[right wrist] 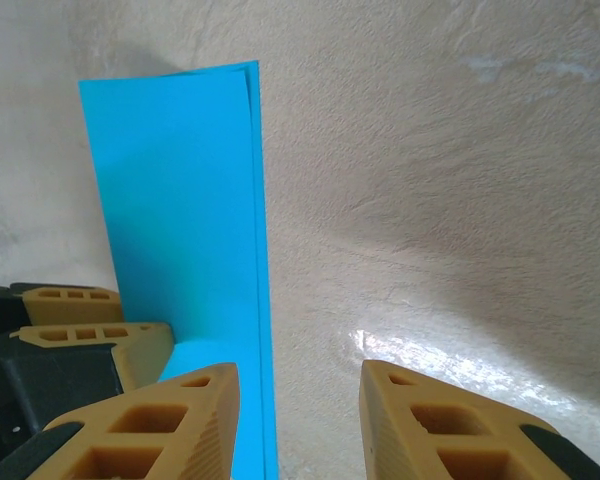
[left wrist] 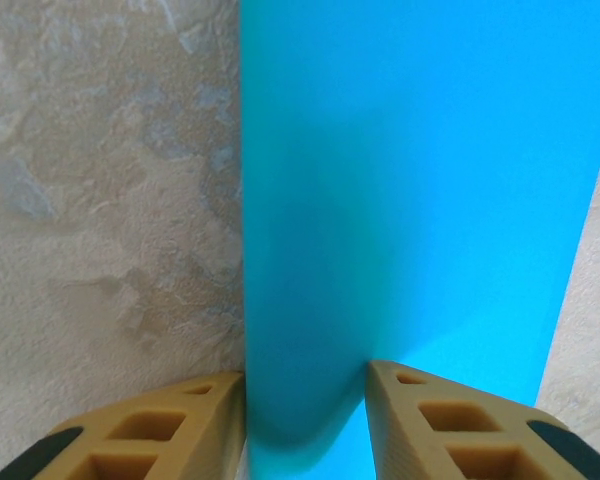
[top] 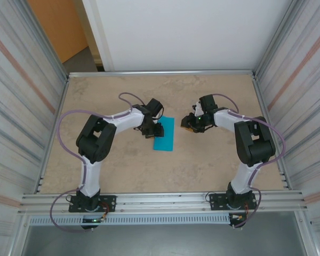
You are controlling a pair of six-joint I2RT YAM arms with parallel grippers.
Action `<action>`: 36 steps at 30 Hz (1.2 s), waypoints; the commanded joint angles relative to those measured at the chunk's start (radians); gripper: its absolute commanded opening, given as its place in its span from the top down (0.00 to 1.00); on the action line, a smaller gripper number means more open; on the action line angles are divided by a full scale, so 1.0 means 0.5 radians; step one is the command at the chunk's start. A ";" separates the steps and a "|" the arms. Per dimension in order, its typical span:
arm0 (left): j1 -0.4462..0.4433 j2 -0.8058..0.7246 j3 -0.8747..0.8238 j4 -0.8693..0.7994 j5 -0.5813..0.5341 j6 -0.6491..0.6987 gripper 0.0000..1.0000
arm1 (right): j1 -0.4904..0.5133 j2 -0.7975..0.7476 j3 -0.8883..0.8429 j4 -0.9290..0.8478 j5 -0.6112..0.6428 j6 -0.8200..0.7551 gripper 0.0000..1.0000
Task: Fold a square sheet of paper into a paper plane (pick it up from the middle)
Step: Hold the square sheet of paper at the center of the table.
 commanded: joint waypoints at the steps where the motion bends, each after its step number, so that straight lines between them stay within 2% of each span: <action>1: -0.071 0.356 -0.104 -0.048 -0.060 -0.006 0.60 | 0.007 -0.064 0.011 -0.020 0.049 -0.056 0.63; 36: -0.084 0.593 0.139 -0.303 -0.010 -0.161 0.58 | 0.017 -0.051 -0.003 -0.001 0.028 -0.054 0.62</action>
